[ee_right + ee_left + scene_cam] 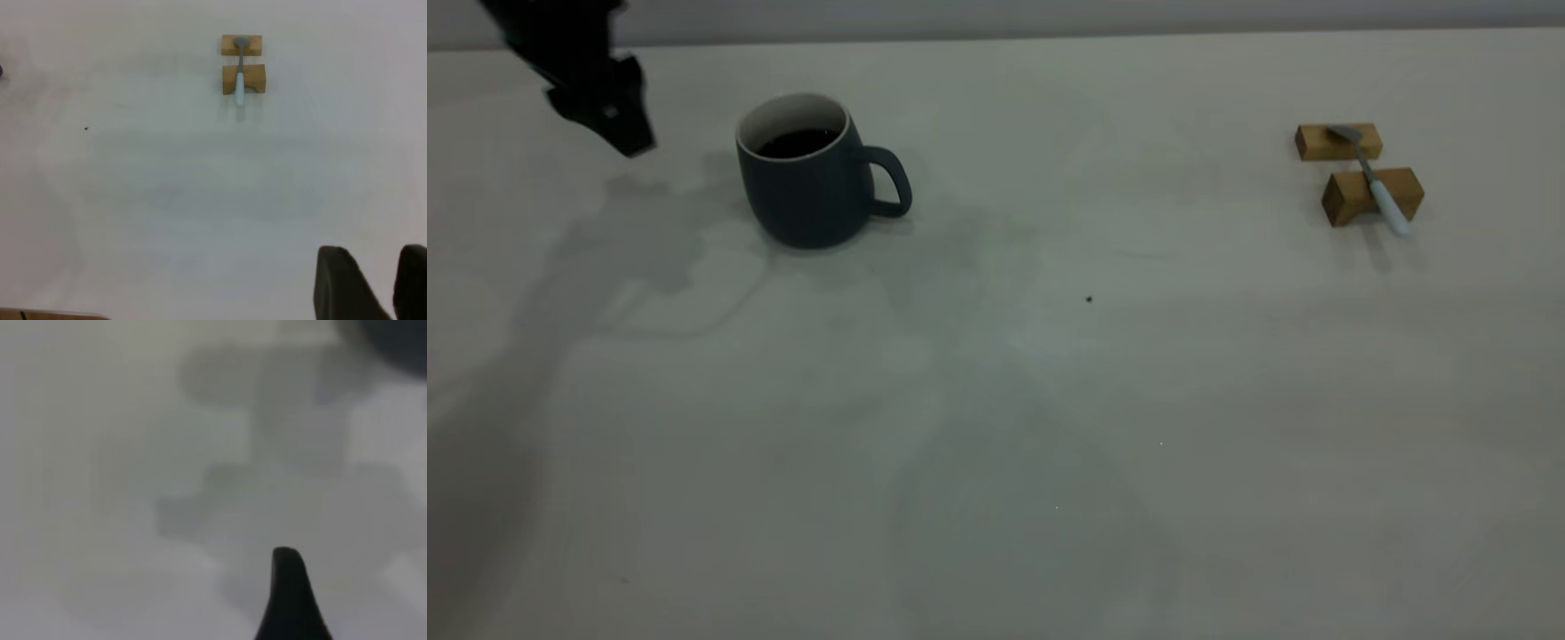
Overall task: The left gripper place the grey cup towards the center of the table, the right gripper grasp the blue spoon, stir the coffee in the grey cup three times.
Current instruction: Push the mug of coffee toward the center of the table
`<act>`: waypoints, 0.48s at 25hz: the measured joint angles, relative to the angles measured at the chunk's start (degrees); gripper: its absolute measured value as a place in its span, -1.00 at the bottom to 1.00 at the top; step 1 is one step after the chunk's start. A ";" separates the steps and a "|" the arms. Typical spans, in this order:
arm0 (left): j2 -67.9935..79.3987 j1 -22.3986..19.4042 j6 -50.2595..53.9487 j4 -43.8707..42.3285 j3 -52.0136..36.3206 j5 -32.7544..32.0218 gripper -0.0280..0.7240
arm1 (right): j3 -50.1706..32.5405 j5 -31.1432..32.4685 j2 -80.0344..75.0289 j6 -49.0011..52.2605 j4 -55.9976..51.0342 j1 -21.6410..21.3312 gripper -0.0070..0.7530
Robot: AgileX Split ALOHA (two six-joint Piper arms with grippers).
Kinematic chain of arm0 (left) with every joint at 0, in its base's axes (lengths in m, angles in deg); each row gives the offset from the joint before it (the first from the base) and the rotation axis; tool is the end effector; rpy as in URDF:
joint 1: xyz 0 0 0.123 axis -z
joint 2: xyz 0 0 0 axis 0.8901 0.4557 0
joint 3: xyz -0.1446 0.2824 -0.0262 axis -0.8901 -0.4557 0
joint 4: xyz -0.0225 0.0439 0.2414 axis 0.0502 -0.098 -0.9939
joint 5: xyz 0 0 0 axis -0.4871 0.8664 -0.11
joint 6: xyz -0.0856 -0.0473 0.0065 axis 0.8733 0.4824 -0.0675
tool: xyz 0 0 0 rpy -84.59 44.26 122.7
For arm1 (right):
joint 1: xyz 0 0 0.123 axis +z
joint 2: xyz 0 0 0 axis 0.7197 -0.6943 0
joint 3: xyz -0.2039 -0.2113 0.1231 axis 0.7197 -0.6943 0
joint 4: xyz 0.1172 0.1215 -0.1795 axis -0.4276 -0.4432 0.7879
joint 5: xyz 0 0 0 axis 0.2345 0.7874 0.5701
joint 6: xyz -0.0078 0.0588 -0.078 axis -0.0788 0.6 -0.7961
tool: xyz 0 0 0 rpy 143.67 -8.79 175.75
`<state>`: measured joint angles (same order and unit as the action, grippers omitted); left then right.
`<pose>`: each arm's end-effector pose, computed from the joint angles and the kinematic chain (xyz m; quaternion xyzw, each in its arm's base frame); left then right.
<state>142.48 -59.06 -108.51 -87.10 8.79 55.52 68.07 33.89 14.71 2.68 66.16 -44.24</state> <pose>0.4795 -0.0327 0.1149 0.4901 0.8509 0.0805 0.1712 -0.0347 0.0015 0.2578 -0.0319 0.8816 0.0123 0.4707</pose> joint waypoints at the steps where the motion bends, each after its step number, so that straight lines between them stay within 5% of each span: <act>1: 1.24 0.27 -2.76 0.07 0.85 0.39 0.63 | 0.00 0.00 0.00 0.00 0.00 0.00 -0.36; 12: 5.93 0.95 -25.63 12.92 2.32 4.78 0.63 | 0.00 0.00 0.00 0.00 0.00 0.00 -0.36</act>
<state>148.41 -58.11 -134.14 -74.18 11.11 60.30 68.07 33.89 14.71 2.68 66.16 -44.24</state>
